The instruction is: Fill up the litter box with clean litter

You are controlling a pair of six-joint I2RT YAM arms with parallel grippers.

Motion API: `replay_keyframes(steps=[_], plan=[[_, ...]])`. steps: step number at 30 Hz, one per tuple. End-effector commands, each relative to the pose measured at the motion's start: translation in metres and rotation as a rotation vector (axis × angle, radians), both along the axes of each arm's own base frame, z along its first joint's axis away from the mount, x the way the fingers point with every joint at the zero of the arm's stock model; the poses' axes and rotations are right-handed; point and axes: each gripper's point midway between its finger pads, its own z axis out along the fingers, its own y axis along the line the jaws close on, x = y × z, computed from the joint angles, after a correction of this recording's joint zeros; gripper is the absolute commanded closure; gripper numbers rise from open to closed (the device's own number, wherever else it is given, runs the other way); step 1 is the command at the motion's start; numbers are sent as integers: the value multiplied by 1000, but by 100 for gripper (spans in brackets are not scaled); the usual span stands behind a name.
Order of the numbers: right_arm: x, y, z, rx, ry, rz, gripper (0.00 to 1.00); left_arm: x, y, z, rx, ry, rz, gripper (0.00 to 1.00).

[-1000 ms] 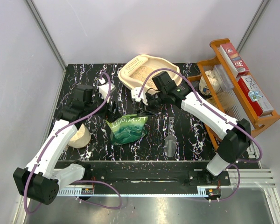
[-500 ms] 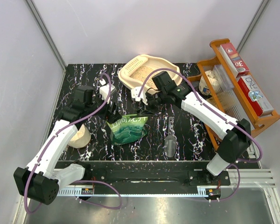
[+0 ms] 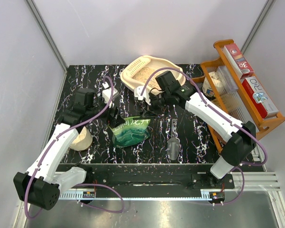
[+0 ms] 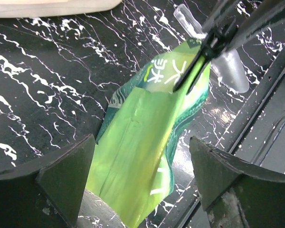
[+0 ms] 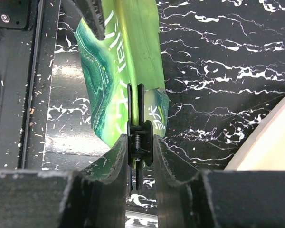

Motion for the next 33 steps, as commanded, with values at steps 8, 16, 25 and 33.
replay_keyframes(steps=[8, 16, 25, 33], plan=[[41, -29, 101, 261, 72, -220, 100, -6, -5, -1, -21, -30, -71, 17], [85, -132, 4, 3, 95, -875, 100, -3, -6, 11, -49, -47, -56, 17], [69, -252, -87, -292, -2, -1386, 100, 39, 19, 42, -88, -59, 235, 16], [43, -245, -136, -369, 107, -1261, 30, 59, 66, 6, -135, 241, 608, 10]])
